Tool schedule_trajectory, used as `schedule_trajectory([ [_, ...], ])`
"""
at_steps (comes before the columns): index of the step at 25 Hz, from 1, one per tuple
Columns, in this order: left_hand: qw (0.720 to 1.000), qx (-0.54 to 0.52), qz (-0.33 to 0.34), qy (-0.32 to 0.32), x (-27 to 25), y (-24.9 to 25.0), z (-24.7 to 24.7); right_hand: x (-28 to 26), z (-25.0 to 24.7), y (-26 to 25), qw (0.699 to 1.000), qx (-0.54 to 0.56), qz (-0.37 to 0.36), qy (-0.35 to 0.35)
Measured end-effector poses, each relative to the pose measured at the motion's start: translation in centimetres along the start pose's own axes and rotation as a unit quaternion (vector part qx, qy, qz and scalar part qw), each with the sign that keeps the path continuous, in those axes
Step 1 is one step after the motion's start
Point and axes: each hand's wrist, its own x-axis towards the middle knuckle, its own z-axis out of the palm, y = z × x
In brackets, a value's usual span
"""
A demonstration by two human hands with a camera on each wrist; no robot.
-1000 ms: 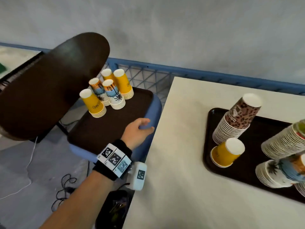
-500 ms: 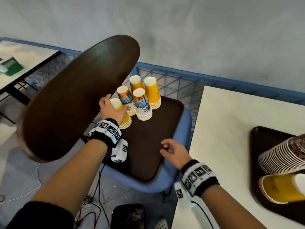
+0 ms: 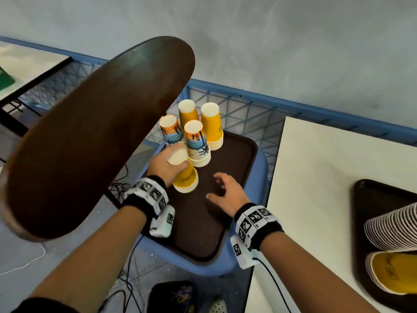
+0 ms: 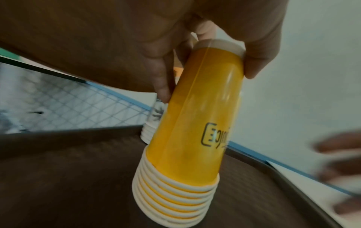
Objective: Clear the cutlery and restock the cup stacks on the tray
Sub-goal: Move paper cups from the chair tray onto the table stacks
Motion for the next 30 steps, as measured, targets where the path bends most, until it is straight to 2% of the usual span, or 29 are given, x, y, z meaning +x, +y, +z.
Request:
schedule_trajectory([
  [5, 0.99, -0.038, 0.066, -0.118, -6.5, 0.3, 4.0, -0.1, 1.9, 1.0, 0.99, 0.138, 0.021, -0.018],
  [9, 0.983, -0.085, 0.081, -0.14, -7.5, 0.5, 4.0, -0.3, 2.6, 1.8, 0.993, 0.105, 0.043, 0.01],
  [11, 0.98, -0.134, 0.068, -0.129, -6.7, 0.8, 3.3, -0.4, 2.8, 2.0, 0.992, 0.118, 0.028, 0.03],
  [13, 0.987, -0.141, 0.052, -0.062, -4.8, 1.0, 2.6, -0.6, 2.7, 1.9, 0.989, 0.138, 0.011, 0.052],
  [15, 0.993, -0.09, 0.072, 0.008, -2.4, 2.1, 1.8, -1.0, 2.4, 1.6, 0.983, 0.165, 0.002, 0.083],
  [17, 0.991, -0.014, 0.127, 0.039, 0.1, 3.9, 1.6, -1.9, 1.8, 1.5, 0.976, 0.189, -0.007, 0.109],
  [19, 0.987, 0.056, 0.143, 0.037, 2.7, 5.4, 2.2, -3.2, 1.3, 2.0, 0.97, 0.205, -0.016, 0.126],
  [21, 0.989, 0.098, 0.106, 0.014, 5.0, 6.0, 3.3, -4.8, 0.8, 2.9, 0.966, 0.213, -0.011, 0.144],
  [24, 0.993, 0.106, 0.05, -0.005, 6.7, 5.4, 4.8, -7.5, -0.2, 5.0, 0.96, 0.225, 0.006, 0.165],
  [26, 0.994, 0.099, 0.048, -0.006, 6.4, 5.1, 5.4, -9.6, -1.3, 6.5, 0.956, 0.231, 0.025, 0.178],
  [30, 0.992, 0.081, 0.068, -0.071, 1.7, 3.9, 5.8, -12.9, -2.9, 9.9, 0.946, 0.227, 0.07, 0.222],
])
